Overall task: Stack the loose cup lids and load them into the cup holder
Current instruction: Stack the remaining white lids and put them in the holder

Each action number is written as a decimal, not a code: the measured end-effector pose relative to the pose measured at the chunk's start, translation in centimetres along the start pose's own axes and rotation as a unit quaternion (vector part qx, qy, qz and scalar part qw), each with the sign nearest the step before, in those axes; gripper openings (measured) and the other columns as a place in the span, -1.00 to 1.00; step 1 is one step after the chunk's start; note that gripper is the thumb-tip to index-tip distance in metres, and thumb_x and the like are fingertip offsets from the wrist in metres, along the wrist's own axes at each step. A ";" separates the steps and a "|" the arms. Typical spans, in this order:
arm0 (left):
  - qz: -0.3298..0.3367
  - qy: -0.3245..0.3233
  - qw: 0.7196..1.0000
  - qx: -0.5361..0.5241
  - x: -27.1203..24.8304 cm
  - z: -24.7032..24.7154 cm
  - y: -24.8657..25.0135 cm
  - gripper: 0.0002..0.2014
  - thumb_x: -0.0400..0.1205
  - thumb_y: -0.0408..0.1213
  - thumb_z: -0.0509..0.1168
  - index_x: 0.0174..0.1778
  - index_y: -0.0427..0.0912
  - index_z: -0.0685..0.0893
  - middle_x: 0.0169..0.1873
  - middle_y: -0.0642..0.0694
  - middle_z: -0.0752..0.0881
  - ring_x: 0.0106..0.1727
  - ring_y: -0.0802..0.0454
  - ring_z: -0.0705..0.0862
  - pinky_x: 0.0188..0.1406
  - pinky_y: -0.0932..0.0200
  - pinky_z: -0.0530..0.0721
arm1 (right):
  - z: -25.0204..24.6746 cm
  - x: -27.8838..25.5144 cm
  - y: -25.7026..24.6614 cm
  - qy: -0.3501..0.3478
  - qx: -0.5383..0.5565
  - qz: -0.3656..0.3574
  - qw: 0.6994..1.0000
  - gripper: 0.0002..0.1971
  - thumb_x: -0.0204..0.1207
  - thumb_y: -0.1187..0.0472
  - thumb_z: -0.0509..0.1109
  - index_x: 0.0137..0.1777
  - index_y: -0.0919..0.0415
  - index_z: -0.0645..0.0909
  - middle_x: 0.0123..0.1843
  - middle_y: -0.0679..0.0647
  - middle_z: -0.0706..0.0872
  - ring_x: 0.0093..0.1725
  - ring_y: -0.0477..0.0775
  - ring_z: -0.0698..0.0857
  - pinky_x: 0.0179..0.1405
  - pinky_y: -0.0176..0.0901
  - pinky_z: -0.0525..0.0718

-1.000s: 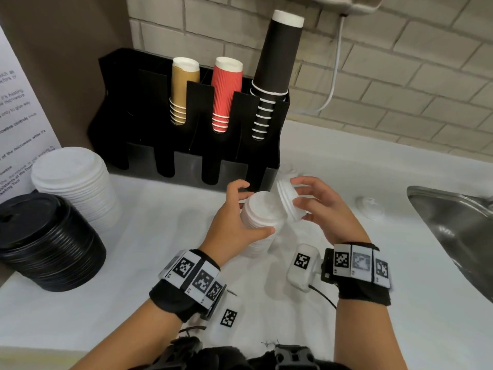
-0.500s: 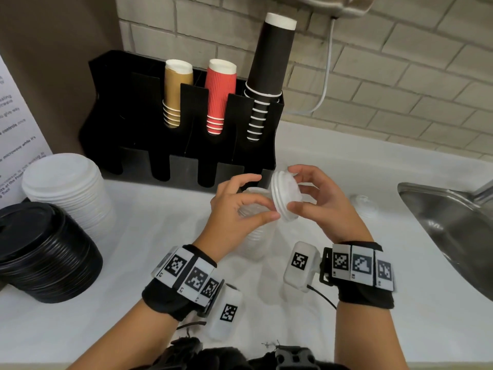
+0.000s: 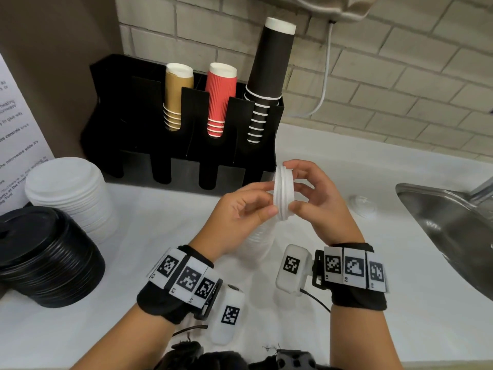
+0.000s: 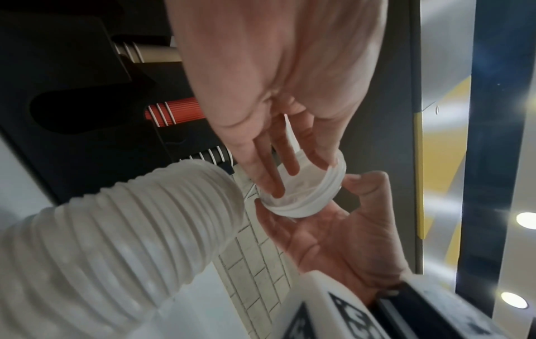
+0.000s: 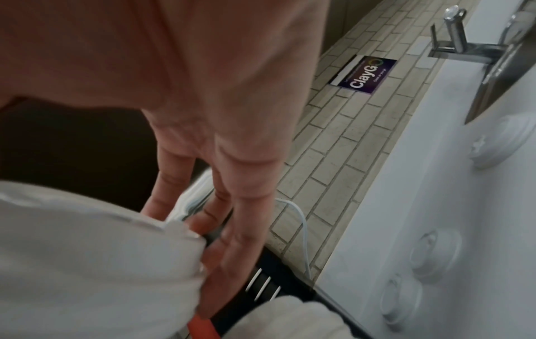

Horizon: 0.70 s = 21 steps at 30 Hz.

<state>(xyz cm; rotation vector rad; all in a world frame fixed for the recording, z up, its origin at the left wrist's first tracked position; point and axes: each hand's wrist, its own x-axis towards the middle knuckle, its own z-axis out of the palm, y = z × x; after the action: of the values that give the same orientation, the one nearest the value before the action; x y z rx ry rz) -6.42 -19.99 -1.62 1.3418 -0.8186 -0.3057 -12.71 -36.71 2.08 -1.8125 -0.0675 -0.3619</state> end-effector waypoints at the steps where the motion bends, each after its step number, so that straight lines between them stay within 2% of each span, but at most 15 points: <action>1: -0.002 0.002 1.000 -0.021 0.0 0.1 0.1 -0.86 0.59 -0.41 0.34 0.02 -0.31 0.74 0.26 -0.11 0.68 0.24 0.11 0.71 0.30 0.17 0.63 | 0.0 0.0 0.0 0.002 0.004 -0.002 1.000 -0.43 0.11 0.18 0.40 0.21 -0.13 0.59 0.09 0.03 0.58 0.08 0.05 0.66 -0.02 -0.10 0.66; 3: -0.008 0.016 0.998 -0.062 -0.1 0.0 0.4 -0.80 0.58 -0.33 0.31 0.07 -0.30 0.72 0.16 -0.11 0.73 0.18 0.06 0.74 0.21 0.13 0.69 | -0.1 0.0 0.1 0.024 0.013 -0.003 1.000 -0.42 0.12 0.17 0.39 0.23 -0.16 0.57 0.10 0.08 0.55 0.09 0.09 0.63 -0.01 -0.08 0.63; 5: -0.012 0.037 0.996 -0.086 0.0 -0.3 0.5 -0.82 0.62 -0.40 0.28 0.09 -0.34 0.70 0.06 -0.13 0.75 0.14 -0.01 0.75 0.14 0.10 0.74 | -0.3 0.0 0.0 0.049 0.001 -0.007 0.999 -0.39 0.12 0.16 0.40 0.26 -0.18 0.56 0.10 0.06 0.52 0.13 0.09 0.61 -0.02 -0.12 0.63; 8: -0.025 0.046 0.995 -0.079 0.0 -0.6 0.5 -0.86 0.67 -0.48 0.24 0.06 -0.41 0.68 0.01 -0.32 0.73 0.10 -0.15 0.76 0.08 0.07 0.77 | -0.1 0.1 -0.2 0.024 -0.060 -0.013 0.998 -0.35 0.14 0.16 0.43 0.31 -0.19 0.55 0.15 -0.05 0.50 0.25 0.06 0.59 -0.08 -0.24 0.65; 10: -0.036 0.037 0.996 -0.072 0.0 -0.7 0.5 -0.86 0.69 -0.46 0.23 0.06 -0.46 0.64 0.04 -0.39 0.72 0.08 -0.19 0.77 0.03 0.09 0.77 | 0.4 0.2 -0.5 -0.002 -0.100 -0.013 0.995 -0.36 0.12 0.11 0.44 0.29 -0.26 0.55 0.17 -0.12 0.49 0.28 -0.04 0.58 -0.02 -0.21 0.68; 13: -0.051 0.021 0.996 -0.067 -0.1 -0.9 0.6 -0.86 0.71 -0.42 0.21 0.06 -0.44 0.61 -0.01 -0.28 0.76 0.04 -0.16 0.79 -0.04 0.14 0.78 | 0.7 0.3 -0.6 -0.019 -0.120 -0.007 0.993 -0.36 0.15 0.13 0.45 0.30 -0.28 0.55 0.22 -0.12 0.49 0.31 -0.11 0.55 0.09 -0.17 0.70; 17: -0.063 0.003 0.996 -0.070 -0.2 -1.1 0.6 -0.87 0.72 -0.40 0.21 0.04 -0.40 0.59 -0.12 -0.04 0.79 -0.05 0.00 0.81 -0.10 0.19 0.77 | 0.7 0.4 -0.6 -0.031 -0.119 0.006 0.992 -0.36 0.17 0.16 0.43 0.31 -0.27 0.56 0.22 -0.10 0.48 0.32 -0.12 0.54 0.12 -0.18 0.68; 21: -0.074 -0.009 0.994 -0.076 -0.2 -1.2 0.5 -0.85 0.71 -0.38 0.21 0.07 -0.41 0.58 -0.13 0.01 0.81 -0.06 0.01 0.82 -0.13 0.21 0.76 | 0.6 0.5 -0.5 -0.041 -0.120 0.014 0.992 -0.36 0.21 0.25 0.41 0.31 -0.28 0.57 0.22 -0.10 0.49 0.30 -0.15 0.54 0.13 -0.17 0.67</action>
<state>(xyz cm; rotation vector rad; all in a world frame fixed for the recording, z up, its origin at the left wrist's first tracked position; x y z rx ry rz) -5.87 -18.92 -1.20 1.2590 -0.6975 -0.4873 -12.26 -36.09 2.59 -2.0634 -0.0580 -0.2857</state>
